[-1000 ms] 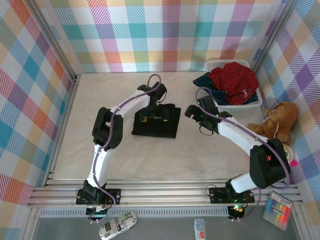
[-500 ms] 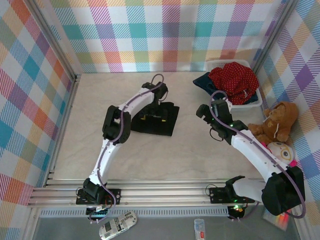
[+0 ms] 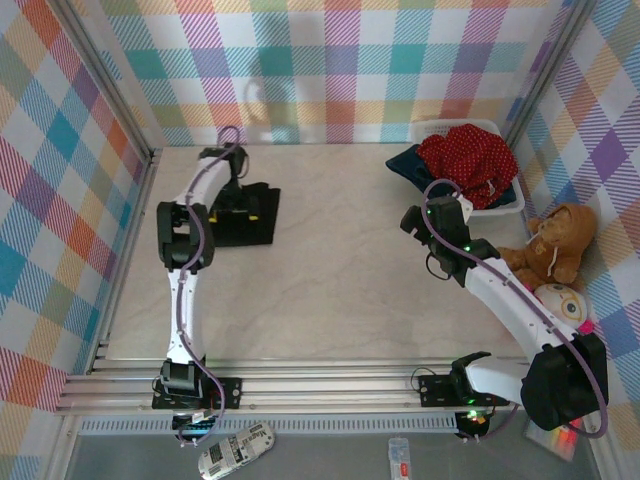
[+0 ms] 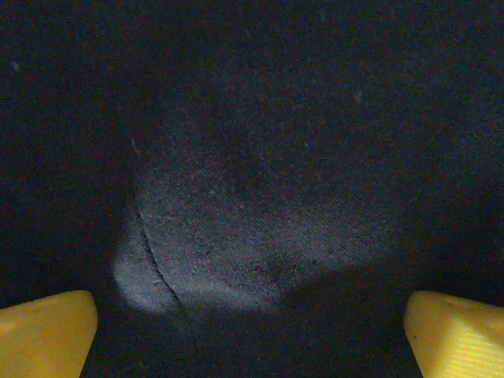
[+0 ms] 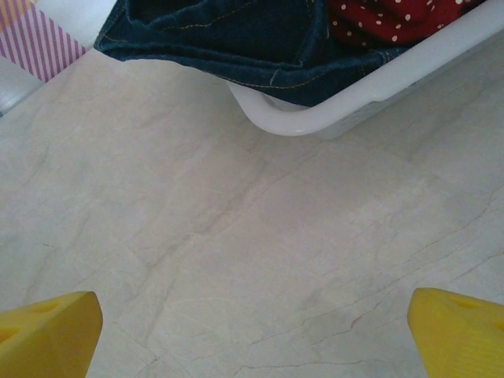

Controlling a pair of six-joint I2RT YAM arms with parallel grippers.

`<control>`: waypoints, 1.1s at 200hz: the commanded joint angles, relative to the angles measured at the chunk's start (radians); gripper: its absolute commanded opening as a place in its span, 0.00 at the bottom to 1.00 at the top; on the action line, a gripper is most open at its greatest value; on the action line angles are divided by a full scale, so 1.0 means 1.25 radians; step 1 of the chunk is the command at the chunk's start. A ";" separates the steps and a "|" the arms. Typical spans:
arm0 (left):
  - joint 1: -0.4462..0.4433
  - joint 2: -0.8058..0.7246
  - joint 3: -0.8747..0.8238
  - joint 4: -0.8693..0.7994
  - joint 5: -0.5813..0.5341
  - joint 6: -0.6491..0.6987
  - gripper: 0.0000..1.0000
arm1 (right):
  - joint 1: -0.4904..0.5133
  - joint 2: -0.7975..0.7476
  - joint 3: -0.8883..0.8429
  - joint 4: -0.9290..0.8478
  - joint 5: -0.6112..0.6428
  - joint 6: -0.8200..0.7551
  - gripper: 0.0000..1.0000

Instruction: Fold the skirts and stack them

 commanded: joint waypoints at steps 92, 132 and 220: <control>0.103 0.026 -0.011 0.027 0.118 0.106 1.00 | -0.080 0.089 0.140 -0.035 -0.020 -0.108 0.99; 0.075 0.085 0.072 -0.001 0.109 0.094 1.00 | -0.236 0.183 0.277 -0.092 -0.082 -0.270 0.99; 0.066 -0.126 -0.030 0.060 0.219 0.019 1.00 | -0.496 0.497 0.587 -0.244 -0.312 -0.305 1.00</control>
